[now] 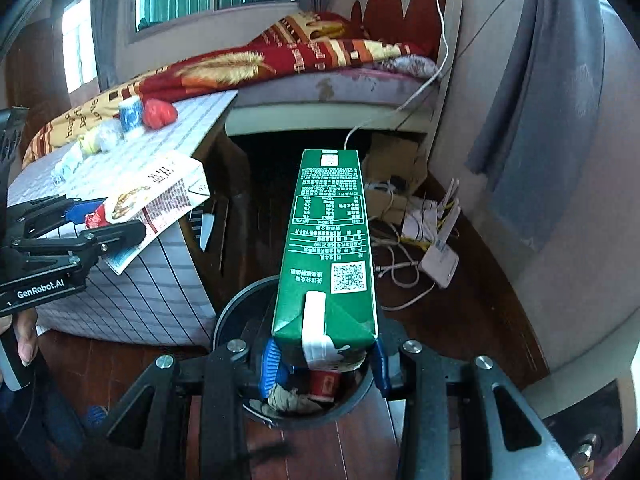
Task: Collect trash
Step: 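Carry the snack box and green carton over the black bin and release both, then withdraw both open tools from the bin back toward the table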
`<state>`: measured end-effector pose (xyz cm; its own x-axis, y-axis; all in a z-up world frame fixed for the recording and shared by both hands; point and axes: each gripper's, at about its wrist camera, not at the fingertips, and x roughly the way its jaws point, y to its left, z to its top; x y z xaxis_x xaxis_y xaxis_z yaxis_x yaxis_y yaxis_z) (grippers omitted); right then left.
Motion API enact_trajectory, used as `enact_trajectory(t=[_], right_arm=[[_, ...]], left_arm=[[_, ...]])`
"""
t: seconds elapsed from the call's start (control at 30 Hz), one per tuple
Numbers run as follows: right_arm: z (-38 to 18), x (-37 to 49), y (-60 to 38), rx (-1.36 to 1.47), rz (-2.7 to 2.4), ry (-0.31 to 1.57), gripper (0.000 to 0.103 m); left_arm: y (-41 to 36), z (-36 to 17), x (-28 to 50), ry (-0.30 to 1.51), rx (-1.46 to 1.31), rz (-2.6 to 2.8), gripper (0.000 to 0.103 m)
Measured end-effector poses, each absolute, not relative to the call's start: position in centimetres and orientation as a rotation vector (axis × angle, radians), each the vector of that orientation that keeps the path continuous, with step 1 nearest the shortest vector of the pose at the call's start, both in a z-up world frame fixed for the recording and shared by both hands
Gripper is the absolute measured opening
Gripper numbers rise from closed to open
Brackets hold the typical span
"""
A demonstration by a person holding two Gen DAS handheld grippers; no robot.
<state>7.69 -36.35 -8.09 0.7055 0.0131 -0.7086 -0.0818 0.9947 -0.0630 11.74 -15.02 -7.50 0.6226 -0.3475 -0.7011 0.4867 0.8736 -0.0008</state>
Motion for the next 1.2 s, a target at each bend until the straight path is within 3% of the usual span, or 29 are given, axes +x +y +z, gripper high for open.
enact_trajectory(t=[0.6, 0.67, 0.7, 0.77, 0.83, 1.2], right_arm=[[-17.3, 10.8, -37.5, -0.156, 0.194, 0.999, 0.041], [-18.8, 11.4, -37.7, -0.181, 0.165, 1.03, 0.08], [-19.7, 11.6, -38.2, -0.185, 0.121, 1.057, 0.103], [-20.2, 11.7, -38.9, -0.171, 0.096, 1.062, 0.103], [-20.3, 11.8, -39.5, -0.172, 0.063, 1.059, 0.103], [-19.1, 11.9, -39.8, -0.116, 0.026, 1.007, 0.103]], left_arm=[[-19.5, -15.4, 14.5, 0.982, 0.236, -0.621, 0.053], [-19.6, -16.4, 15.0, 1.005, 0.229, -0.597, 0.058], [-19.6, -16.9, 15.1, 1.021, 0.223, -0.588, 0.07], [-19.4, -17.2, 15.1, 1.018, 0.221, -0.559, 0.079], [-19.0, -17.2, 14.8, 0.985, 0.225, -0.514, 0.103], [-16.7, -15.9, 14.5, 0.914, 0.211, -0.423, 0.103]])
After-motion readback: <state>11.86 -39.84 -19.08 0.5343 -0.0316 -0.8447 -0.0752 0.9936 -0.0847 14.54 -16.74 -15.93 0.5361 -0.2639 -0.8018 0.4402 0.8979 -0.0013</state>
